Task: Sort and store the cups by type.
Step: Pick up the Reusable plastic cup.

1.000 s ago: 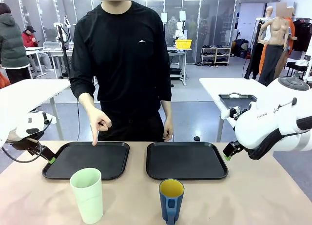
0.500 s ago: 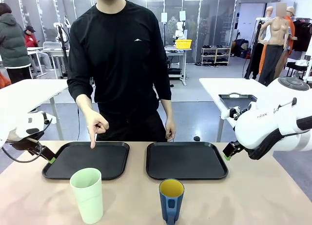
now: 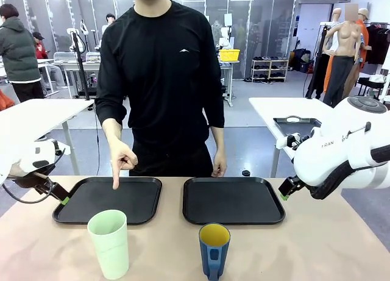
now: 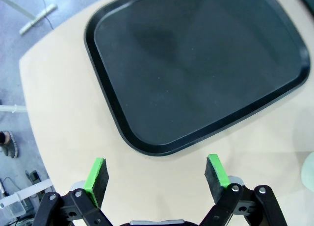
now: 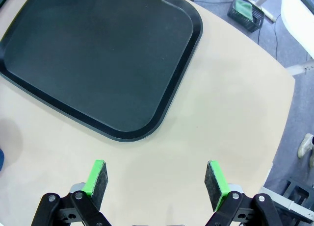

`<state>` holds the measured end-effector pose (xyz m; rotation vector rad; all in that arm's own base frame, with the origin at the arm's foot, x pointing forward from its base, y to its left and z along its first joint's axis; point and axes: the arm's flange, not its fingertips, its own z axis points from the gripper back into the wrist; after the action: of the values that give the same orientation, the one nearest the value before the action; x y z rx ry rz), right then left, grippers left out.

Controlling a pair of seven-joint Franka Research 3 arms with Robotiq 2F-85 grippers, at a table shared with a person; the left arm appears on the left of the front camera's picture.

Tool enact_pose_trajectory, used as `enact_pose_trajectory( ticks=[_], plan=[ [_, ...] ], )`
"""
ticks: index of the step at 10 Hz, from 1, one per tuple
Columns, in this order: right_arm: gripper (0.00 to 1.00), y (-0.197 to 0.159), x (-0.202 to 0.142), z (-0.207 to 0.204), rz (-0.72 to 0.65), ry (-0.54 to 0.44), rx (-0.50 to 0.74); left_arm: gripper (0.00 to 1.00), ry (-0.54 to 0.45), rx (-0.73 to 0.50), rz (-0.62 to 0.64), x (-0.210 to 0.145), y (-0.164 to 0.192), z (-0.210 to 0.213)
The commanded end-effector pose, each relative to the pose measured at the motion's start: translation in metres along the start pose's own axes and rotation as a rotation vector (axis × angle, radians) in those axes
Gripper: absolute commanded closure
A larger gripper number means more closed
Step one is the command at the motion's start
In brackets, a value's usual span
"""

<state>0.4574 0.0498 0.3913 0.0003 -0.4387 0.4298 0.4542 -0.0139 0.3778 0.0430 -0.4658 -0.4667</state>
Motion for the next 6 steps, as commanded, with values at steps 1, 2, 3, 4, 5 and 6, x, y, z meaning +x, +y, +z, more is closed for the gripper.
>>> enact_pose_trajectory(
  ticks=[1,2,3,4,5,6],
  plan=[
    [0.0,-0.001,0.0,0.0,-0.008,-0.003,0.005,0.0,-0.01,-0.036,-0.063,-0.019,0.005,-0.012],
    [0.0,-0.001,0.0,0.0,-0.008,-0.003,0.005,0.0,0.006,-0.03,-0.113,-0.032,0.008,-0.02],
    [0.0,-0.001,0.0,0.0,-0.008,-0.003,0.005,0.0,0.004,-0.033,-0.163,-0.044,0.013,-0.025],
    [0.0,-0.001,0.0,0.0,-0.008,-0.003,0.005,0.0,-0.018,-0.03,-0.207,-0.058,0.017,-0.028],
    [0.0,-0.001,0.0,0.0,-0.008,-0.003,0.005,0.0,-0.036,-0.058,-0.273,-0.071,0.019,-0.028],
    [0.0,-0.001,0.0,0.0,-0.008,-0.003,0.005,0.0,-0.041,-0.093,-0.362,-0.083,0.019,-0.029]
  ],
)
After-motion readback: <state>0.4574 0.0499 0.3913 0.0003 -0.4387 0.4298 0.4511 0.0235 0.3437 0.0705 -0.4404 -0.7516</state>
